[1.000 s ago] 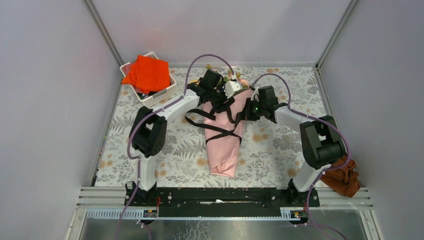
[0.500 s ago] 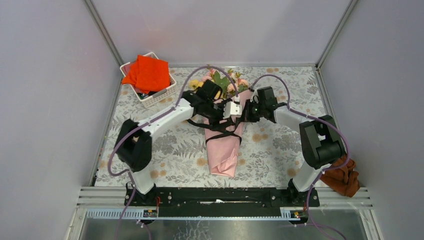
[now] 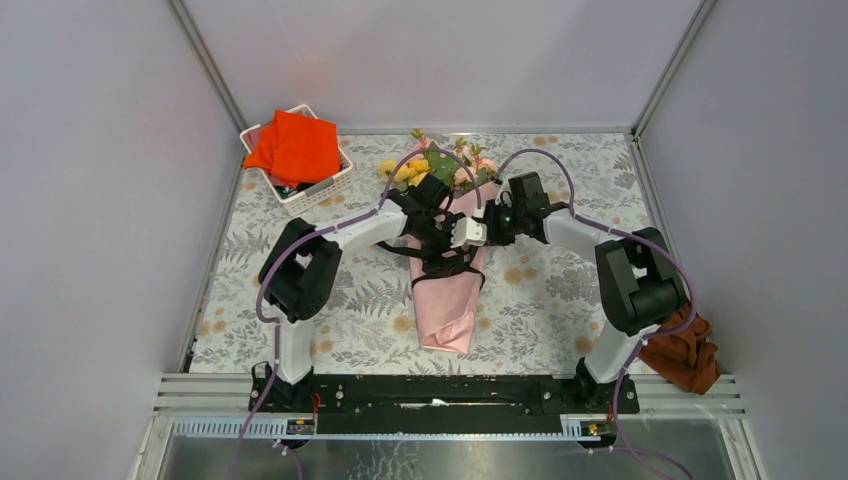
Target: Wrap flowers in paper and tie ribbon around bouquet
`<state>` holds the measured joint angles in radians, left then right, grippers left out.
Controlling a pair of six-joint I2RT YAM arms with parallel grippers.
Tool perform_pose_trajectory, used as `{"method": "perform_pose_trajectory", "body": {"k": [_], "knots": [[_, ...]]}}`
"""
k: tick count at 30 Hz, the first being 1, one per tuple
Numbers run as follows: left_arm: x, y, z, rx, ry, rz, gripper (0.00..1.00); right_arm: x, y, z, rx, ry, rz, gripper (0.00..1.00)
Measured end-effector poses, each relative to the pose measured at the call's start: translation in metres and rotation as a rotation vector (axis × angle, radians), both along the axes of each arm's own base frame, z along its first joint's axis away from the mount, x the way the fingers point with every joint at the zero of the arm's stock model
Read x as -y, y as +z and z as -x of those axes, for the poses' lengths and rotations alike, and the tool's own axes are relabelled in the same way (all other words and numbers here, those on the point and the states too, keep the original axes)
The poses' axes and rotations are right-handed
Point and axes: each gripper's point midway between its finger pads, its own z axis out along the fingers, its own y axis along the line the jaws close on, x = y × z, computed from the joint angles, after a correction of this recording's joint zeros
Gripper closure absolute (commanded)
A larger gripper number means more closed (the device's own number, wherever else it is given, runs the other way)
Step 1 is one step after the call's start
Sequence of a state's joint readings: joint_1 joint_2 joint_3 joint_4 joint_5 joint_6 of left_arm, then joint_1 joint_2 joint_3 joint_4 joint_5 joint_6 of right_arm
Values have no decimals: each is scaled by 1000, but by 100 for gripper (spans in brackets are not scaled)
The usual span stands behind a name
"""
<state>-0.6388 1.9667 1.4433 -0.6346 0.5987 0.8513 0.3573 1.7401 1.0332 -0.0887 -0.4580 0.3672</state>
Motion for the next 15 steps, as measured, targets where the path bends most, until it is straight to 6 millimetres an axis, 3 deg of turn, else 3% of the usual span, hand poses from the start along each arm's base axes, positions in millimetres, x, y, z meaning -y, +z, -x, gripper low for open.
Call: {"method": "perform_pose_trajectory", "body": {"k": [4,12,15], "knots": [[0,-6,-6,30,15,-3,48,-5,-2,0,-14,19,-4,100],[-16,-30,-2,44,28,-68,60,-12,-11,4,-63,68,-3,100],[-17,-33,-4,62,23,-70,78,-12,-13,7,-79,75,-3,100]]}}
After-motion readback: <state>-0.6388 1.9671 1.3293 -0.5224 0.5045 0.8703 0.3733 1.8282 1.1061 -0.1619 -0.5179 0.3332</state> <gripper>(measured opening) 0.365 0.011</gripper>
